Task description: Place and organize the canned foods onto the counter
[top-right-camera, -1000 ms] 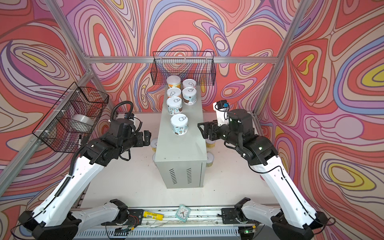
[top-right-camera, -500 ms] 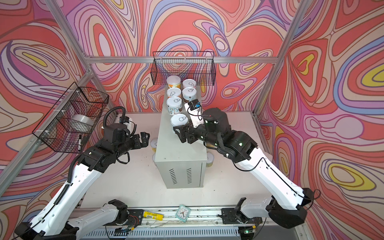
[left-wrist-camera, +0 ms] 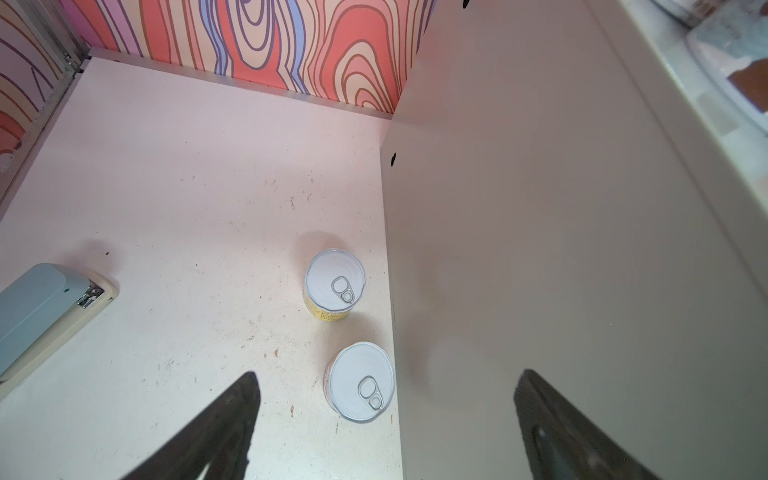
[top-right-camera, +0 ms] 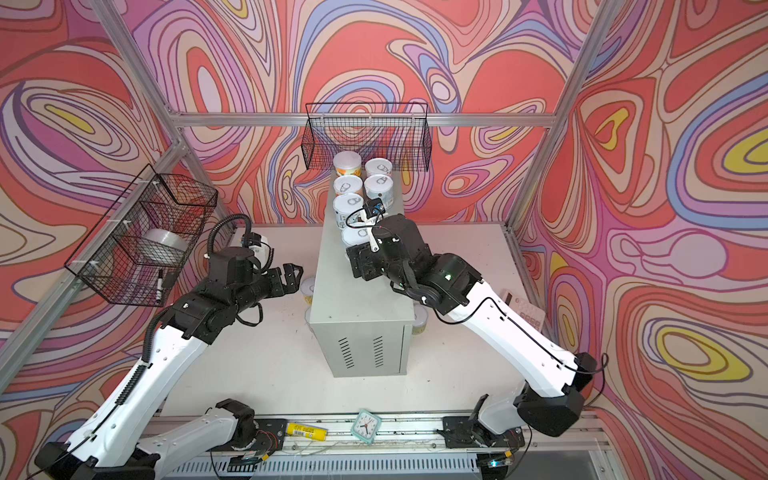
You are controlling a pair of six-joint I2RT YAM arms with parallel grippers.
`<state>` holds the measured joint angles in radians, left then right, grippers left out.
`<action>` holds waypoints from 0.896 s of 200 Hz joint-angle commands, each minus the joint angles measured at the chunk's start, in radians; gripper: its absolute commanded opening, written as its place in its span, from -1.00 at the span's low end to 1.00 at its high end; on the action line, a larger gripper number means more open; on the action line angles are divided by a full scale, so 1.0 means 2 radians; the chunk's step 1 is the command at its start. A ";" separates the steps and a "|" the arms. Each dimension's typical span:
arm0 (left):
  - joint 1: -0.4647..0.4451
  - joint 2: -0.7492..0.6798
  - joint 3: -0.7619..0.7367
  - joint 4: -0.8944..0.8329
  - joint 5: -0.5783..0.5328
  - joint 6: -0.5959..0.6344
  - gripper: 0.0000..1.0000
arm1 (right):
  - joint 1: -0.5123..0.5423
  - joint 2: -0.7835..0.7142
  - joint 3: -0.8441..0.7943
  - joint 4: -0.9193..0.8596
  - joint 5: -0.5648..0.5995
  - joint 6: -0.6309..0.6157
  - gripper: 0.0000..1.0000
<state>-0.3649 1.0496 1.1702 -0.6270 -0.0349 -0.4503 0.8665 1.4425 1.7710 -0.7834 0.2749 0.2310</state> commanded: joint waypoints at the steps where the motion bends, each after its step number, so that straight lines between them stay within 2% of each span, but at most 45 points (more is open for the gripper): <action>1: 0.005 0.003 -0.001 0.013 0.011 -0.003 0.92 | 0.001 0.009 0.002 0.009 0.024 0.004 0.66; 49: 0.011 0.005 0.002 0.011 0.017 0.001 0.91 | 0.001 0.018 0.010 0.009 0.056 0.000 0.61; 85: 0.015 0.008 0.005 0.009 0.018 0.003 0.91 | -0.003 0.005 -0.011 0.042 0.076 -0.004 0.60; 179: 0.021 0.003 0.001 0.005 0.023 0.004 0.90 | -0.062 0.004 -0.024 0.075 0.041 0.010 0.43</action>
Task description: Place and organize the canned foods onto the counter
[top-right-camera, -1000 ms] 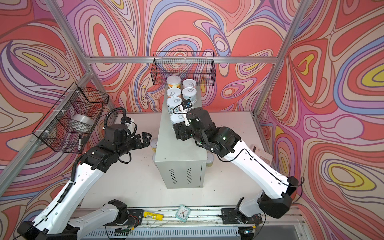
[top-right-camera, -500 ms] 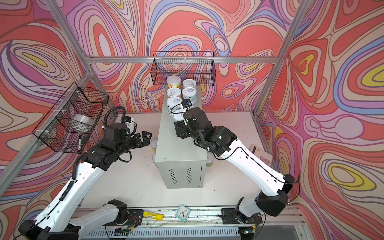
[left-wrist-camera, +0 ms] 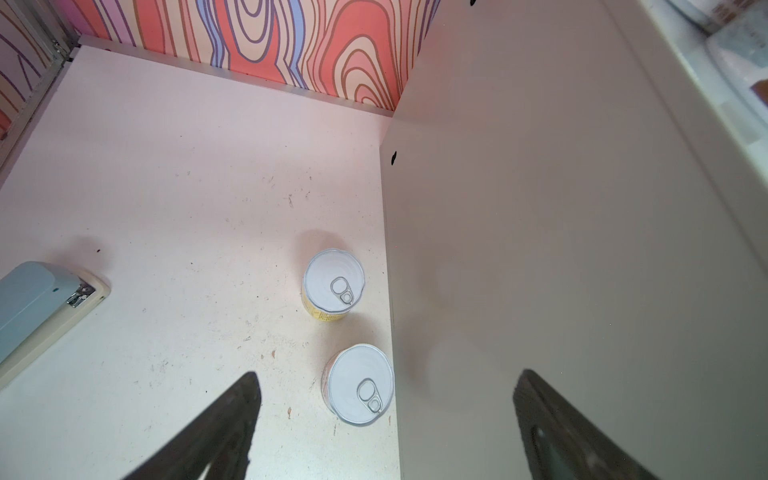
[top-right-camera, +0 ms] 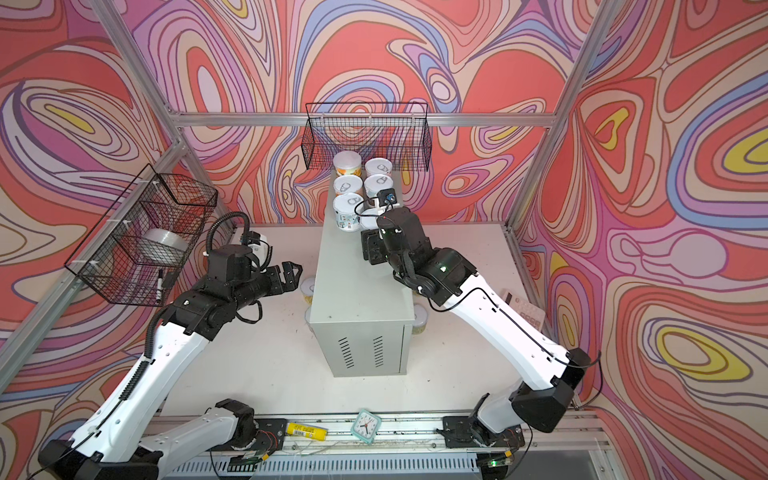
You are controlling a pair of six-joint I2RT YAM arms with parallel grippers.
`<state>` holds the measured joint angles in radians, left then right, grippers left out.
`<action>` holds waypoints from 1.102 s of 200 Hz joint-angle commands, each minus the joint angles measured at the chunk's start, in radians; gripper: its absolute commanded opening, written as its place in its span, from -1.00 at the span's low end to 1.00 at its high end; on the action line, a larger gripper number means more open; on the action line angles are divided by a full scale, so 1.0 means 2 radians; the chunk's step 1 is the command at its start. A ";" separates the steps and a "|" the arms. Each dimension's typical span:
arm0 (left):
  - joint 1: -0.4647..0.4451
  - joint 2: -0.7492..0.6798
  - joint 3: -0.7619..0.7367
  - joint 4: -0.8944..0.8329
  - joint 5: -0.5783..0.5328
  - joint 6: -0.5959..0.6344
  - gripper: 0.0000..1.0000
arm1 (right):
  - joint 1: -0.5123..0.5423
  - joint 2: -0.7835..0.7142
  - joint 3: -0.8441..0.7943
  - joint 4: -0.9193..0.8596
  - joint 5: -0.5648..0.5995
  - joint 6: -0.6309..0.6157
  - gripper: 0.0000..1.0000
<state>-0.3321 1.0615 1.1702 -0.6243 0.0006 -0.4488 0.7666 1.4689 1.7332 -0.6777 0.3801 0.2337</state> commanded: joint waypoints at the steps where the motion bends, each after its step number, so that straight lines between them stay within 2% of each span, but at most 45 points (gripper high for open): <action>1: 0.005 -0.003 0.001 0.004 0.005 0.003 0.90 | -0.013 -0.008 -0.006 0.023 -0.013 0.009 0.43; 79: 0.009 0.005 0.000 0.011 0.008 0.006 0.89 | -0.049 0.017 0.006 0.042 -0.048 0.011 0.36; 168: 0.011 0.026 0.001 0.027 0.020 0.003 0.87 | -0.070 0.031 0.003 0.070 -0.093 0.015 0.07; 188: 0.011 0.026 0.001 0.026 0.019 0.003 0.87 | -0.070 0.037 0.004 0.075 -0.106 0.017 0.07; 220: 0.013 0.024 0.000 0.024 0.017 0.004 0.86 | -0.069 0.041 0.007 0.069 -0.094 0.023 0.10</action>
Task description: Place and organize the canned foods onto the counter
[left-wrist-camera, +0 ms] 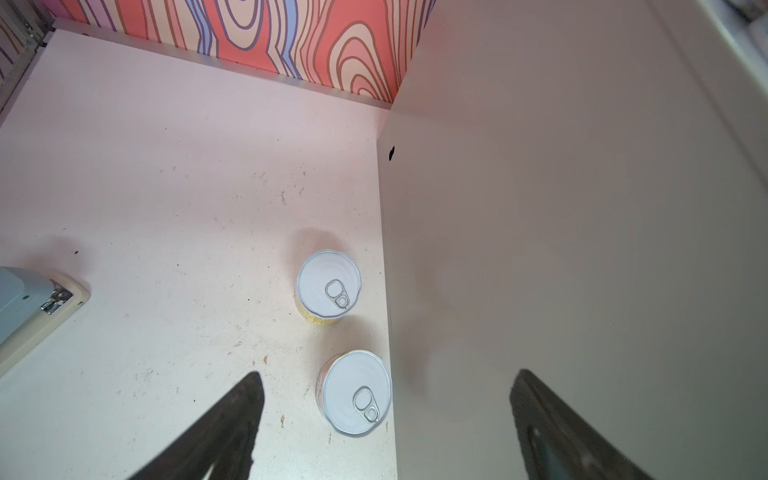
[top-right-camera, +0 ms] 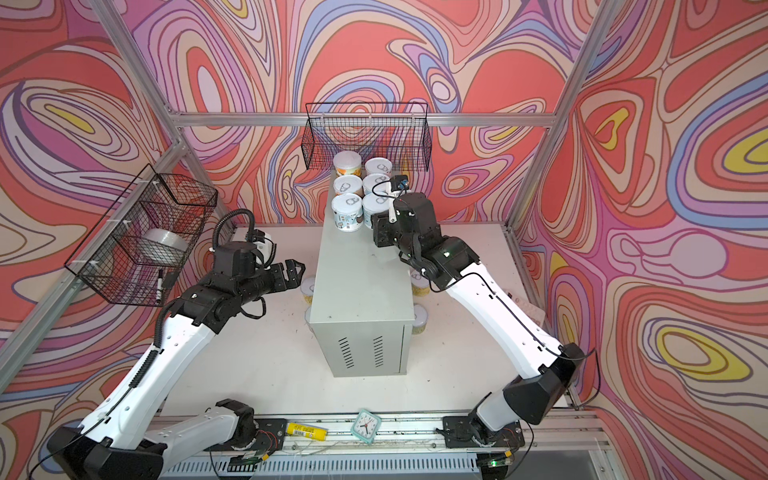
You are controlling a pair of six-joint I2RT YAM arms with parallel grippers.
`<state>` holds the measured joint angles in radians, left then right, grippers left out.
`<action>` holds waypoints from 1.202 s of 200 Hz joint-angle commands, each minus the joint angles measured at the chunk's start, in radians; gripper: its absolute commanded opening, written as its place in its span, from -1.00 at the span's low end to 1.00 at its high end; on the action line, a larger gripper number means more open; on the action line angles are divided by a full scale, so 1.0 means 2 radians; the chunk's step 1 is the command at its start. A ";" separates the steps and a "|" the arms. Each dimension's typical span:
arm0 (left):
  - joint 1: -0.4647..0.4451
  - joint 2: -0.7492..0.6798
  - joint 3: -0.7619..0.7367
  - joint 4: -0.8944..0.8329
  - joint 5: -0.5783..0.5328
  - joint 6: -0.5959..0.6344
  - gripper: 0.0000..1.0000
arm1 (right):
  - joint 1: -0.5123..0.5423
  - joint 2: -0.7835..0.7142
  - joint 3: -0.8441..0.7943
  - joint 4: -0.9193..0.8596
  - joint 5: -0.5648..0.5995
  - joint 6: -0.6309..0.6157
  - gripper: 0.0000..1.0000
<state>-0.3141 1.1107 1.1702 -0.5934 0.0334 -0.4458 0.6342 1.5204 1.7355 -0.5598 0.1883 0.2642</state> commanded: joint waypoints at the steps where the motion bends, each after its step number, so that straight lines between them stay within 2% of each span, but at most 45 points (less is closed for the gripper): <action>1: 0.003 -0.001 0.000 0.008 0.000 0.002 0.86 | -0.003 0.015 0.005 0.010 0.003 0.008 0.10; 27: 0.003 -0.001 -0.002 0.007 0.000 0.004 0.88 | -0.003 0.004 0.002 0.005 0.011 0.014 0.23; 59: 0.003 0.002 0.000 0.002 -0.003 0.012 0.93 | -0.003 -0.028 -0.001 -0.008 -0.010 0.014 0.45; 92: 0.004 0.001 -0.003 -0.004 -0.008 0.017 0.98 | -0.003 -0.076 -0.012 -0.044 -0.017 0.018 0.47; 137: 0.003 -0.005 -0.032 -0.008 -0.007 0.008 1.00 | -0.011 -0.157 -0.068 -0.114 0.101 0.028 0.56; 188: -0.012 -0.020 -0.091 -0.002 -0.017 -0.016 0.96 | -0.118 -0.215 -0.201 -0.122 0.006 0.070 0.63; 218: -0.055 -0.031 -0.140 0.016 -0.057 -0.036 0.96 | -0.122 -0.213 -0.270 -0.114 -0.020 0.086 0.69; 240: -0.065 -0.034 -0.175 0.036 -0.051 -0.051 0.95 | -0.122 -0.220 -0.327 -0.094 -0.035 0.101 0.69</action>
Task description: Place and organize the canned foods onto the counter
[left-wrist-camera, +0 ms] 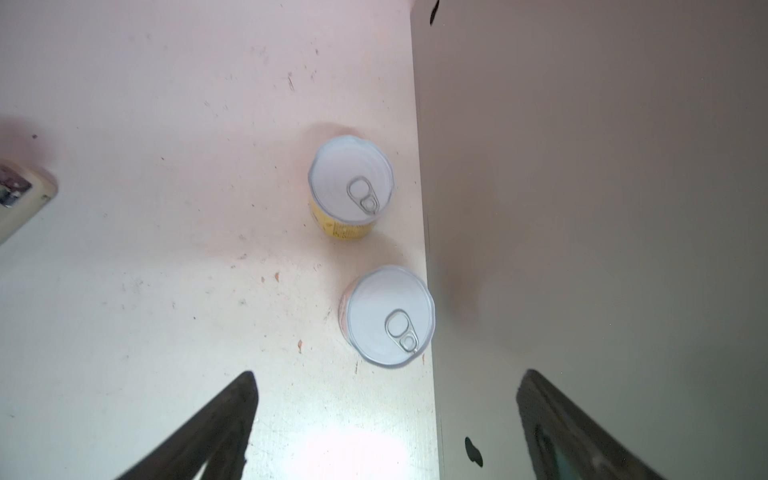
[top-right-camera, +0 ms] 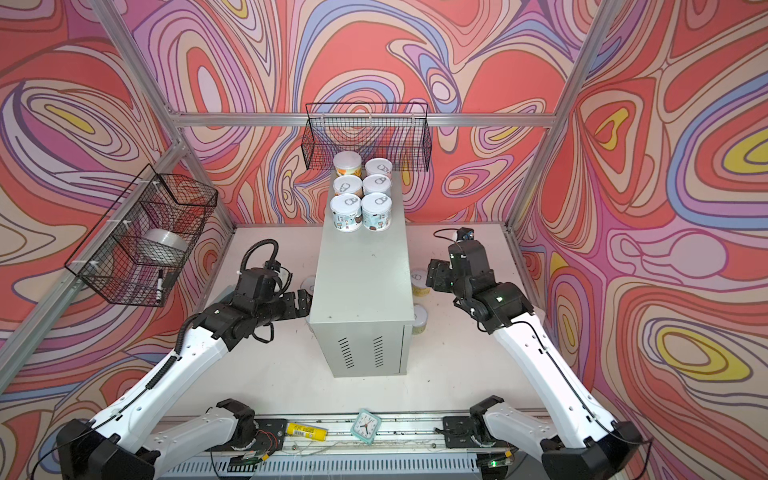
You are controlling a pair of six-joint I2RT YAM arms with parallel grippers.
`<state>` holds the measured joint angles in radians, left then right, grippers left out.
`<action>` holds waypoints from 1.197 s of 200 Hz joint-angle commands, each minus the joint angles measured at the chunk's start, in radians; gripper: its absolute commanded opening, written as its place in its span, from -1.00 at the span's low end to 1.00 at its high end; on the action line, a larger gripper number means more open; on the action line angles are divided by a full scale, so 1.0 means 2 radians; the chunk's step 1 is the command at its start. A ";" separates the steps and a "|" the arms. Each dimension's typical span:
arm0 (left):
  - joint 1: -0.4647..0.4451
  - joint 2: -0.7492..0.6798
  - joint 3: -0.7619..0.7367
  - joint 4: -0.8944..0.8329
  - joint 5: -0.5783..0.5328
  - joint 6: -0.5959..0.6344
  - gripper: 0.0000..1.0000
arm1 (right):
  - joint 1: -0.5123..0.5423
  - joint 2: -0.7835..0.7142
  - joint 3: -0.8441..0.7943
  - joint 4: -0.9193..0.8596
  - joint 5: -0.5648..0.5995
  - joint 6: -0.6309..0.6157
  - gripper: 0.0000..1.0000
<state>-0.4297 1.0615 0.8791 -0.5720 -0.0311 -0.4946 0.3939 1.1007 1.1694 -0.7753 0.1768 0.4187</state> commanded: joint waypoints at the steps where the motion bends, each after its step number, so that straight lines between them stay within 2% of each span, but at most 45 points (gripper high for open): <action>1: -0.007 -0.010 -0.032 0.027 -0.018 -0.026 0.95 | -0.002 -0.011 -0.047 0.015 -0.030 0.025 0.69; 37: -0.010 -0.017 -0.073 0.049 -0.020 -0.038 0.94 | -0.001 0.001 -0.122 0.044 -0.052 0.039 0.70; 79: -0.012 -0.037 -0.101 0.068 -0.018 -0.047 0.93 | -0.001 0.017 -0.161 0.077 -0.080 0.039 0.77; 141: -0.013 -0.020 -0.106 0.082 -0.011 -0.047 0.92 | 0.000 0.062 -0.167 0.115 -0.122 0.033 0.76; 239: -0.012 0.013 -0.090 0.092 -0.013 -0.038 0.89 | 0.000 0.090 -0.182 0.105 -0.137 0.020 0.75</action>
<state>-0.4519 1.0786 0.6758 -0.4076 -0.0494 -0.5728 0.3939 1.2747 0.8284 -0.5625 -0.0834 0.4770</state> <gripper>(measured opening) 0.949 0.875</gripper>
